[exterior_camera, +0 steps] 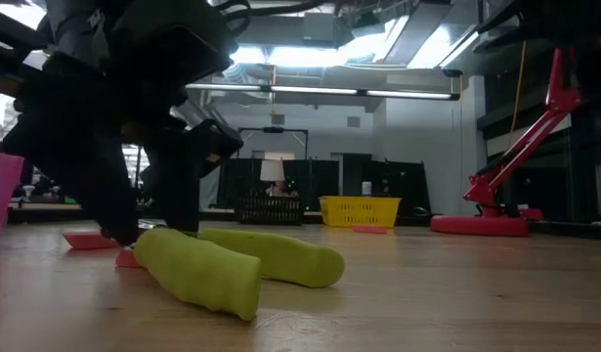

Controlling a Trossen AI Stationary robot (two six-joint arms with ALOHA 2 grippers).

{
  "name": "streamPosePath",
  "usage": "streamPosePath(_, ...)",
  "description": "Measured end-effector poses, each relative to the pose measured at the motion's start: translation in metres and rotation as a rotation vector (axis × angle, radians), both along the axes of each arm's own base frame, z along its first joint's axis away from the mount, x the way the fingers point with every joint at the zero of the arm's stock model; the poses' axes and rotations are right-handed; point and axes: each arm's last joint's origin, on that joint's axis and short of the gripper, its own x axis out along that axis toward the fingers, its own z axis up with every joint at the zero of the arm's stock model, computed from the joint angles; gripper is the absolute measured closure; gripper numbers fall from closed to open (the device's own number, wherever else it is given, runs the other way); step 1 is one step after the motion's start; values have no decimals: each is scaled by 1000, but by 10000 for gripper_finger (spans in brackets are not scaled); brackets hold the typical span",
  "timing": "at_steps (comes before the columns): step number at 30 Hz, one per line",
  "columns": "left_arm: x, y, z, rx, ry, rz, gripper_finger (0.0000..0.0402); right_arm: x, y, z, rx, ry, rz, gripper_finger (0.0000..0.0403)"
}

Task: Pick & Place School Supplies
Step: Put the green ticket punch into the black bin

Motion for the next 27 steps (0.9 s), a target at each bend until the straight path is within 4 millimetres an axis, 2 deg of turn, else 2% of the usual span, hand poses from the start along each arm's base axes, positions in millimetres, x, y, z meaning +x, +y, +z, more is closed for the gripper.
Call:
streamPosePath(4, 0, 0, 0, -1, 0, 16, 236, 0, 0, 0, 5, 8, 10, 351)
streamPosePath(11, 0, 0, 0, -17, 8, 32, 302, -1, 0, -1, -1, 18, 15, 351)
streamPosePath(19, -1, 1, 2, 9, 0, 43, 302, -1, 0, -1, -1, 19, 15, 350)
streamPosePath(27, -2, 16, 25, 52, -56, 108, 303, 0, 0, -1, 1, 11, 12, 350)
